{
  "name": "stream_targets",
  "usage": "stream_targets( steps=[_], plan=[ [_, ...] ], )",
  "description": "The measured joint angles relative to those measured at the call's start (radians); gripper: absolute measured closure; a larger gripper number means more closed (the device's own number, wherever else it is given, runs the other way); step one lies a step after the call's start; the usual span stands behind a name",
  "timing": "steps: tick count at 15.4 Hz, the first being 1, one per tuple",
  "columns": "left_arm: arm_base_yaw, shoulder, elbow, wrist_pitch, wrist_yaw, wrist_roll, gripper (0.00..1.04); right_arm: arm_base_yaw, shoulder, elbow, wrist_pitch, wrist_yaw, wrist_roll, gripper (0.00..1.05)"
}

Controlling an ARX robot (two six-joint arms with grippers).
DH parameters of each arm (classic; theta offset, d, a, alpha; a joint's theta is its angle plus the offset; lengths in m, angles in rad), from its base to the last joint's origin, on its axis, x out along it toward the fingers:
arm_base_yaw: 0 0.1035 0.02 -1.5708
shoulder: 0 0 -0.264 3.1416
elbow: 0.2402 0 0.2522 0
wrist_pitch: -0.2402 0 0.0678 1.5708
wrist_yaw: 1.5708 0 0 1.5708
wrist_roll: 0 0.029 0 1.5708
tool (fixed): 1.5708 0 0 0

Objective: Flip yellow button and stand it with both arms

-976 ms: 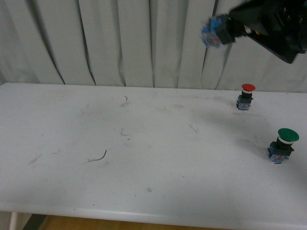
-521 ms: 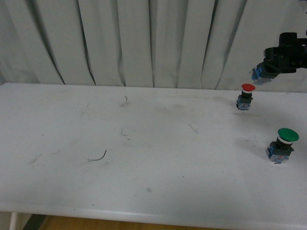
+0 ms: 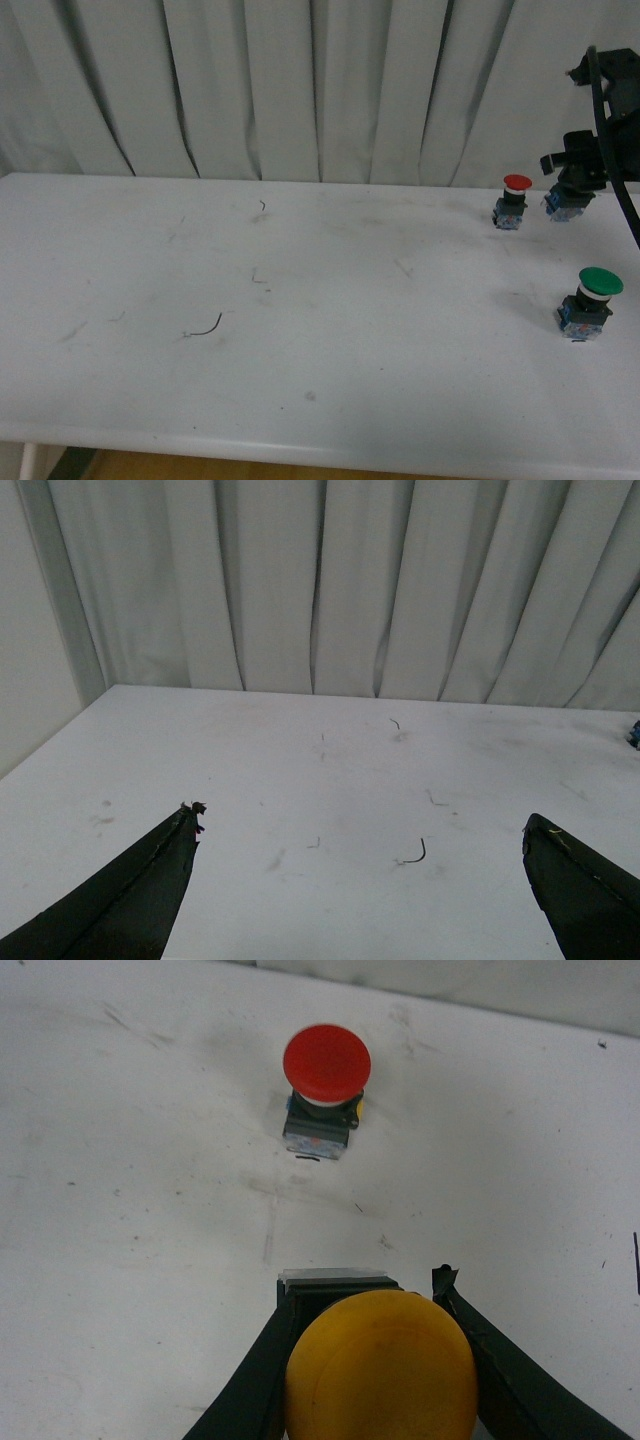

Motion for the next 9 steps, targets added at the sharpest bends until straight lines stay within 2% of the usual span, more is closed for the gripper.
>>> stream_targets(
  steps=[9],
  plan=[
    [0.0, 0.0, 0.0, 0.0, 0.0, 0.0, 0.07, 0.002, 0.167, 0.156, -0.189, 0.019, -0.029, 0.69]
  ],
)
